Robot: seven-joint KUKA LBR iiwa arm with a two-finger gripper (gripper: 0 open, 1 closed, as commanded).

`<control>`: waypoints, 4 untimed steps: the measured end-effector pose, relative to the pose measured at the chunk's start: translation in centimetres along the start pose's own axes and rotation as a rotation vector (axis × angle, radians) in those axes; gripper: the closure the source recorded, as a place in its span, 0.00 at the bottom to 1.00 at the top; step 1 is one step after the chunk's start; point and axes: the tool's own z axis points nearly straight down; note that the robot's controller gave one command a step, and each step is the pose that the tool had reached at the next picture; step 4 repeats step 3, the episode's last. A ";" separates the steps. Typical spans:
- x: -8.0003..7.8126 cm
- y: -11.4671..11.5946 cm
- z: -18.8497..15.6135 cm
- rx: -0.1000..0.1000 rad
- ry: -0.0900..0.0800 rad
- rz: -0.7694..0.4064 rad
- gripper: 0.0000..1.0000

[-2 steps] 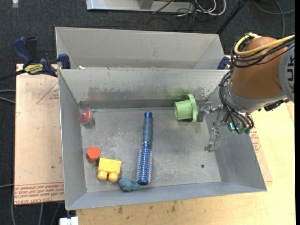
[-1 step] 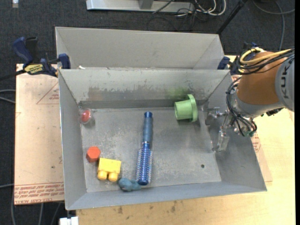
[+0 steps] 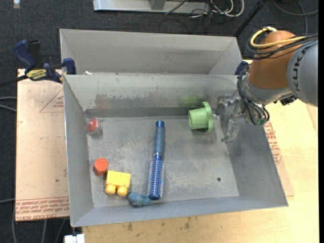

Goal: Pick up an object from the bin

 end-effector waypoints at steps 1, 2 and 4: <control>-1.1 5.6 5.4 0.001 0.018 0.293 0.00; -1.3 5.4 5.2 0.003 0.010 0.293 1.00; -0.7 6.0 -9.3 0.001 -0.003 0.288 1.00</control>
Offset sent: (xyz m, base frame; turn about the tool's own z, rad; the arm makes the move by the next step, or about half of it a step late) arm 0.0154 0.0530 -0.0522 0.2961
